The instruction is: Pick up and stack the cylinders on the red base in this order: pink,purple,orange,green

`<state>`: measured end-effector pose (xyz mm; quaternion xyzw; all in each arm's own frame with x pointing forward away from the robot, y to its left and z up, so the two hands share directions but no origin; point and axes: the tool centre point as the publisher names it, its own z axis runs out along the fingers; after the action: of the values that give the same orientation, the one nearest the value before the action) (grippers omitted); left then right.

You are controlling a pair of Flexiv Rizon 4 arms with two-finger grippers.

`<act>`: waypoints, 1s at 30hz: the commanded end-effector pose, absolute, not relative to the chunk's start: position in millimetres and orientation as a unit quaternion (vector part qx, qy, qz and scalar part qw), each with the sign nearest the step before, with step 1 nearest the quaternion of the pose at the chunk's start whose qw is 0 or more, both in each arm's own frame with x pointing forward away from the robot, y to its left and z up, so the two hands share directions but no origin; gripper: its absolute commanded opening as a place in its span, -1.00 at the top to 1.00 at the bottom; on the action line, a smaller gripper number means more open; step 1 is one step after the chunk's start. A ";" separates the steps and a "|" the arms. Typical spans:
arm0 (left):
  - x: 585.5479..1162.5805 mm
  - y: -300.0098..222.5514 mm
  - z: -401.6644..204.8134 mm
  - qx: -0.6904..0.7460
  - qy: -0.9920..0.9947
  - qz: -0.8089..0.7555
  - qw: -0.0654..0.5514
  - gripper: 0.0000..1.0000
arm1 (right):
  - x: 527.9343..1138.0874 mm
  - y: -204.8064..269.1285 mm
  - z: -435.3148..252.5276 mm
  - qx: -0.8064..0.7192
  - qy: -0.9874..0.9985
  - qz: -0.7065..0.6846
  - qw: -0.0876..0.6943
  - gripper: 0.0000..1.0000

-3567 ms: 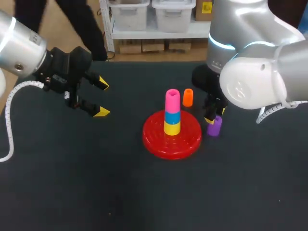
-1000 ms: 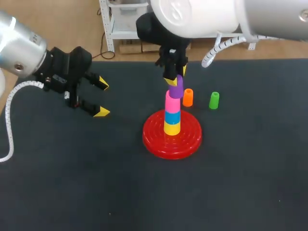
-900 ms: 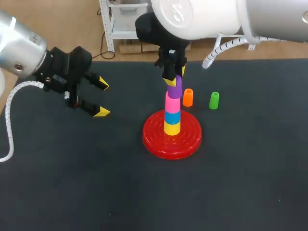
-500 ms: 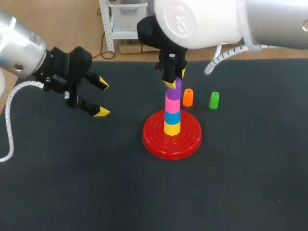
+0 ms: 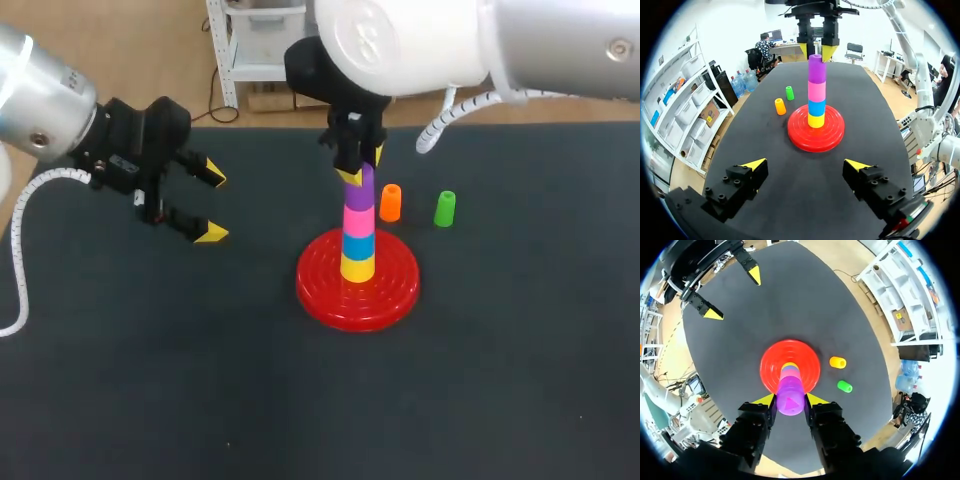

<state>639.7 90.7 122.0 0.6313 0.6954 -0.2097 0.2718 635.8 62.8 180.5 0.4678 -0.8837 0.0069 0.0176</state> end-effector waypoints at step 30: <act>639.1 90.9 121.6 0.631 0.695 -0.209 0.273 -1.00 | 696.7 3.3 213.1 0.377 -0.925 -0.018 -0.041 -1.00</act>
<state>639.7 90.7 122.0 0.6313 0.6954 -0.2097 0.2718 690.7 14.0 225.1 0.3896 -0.9208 -0.0057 -0.0152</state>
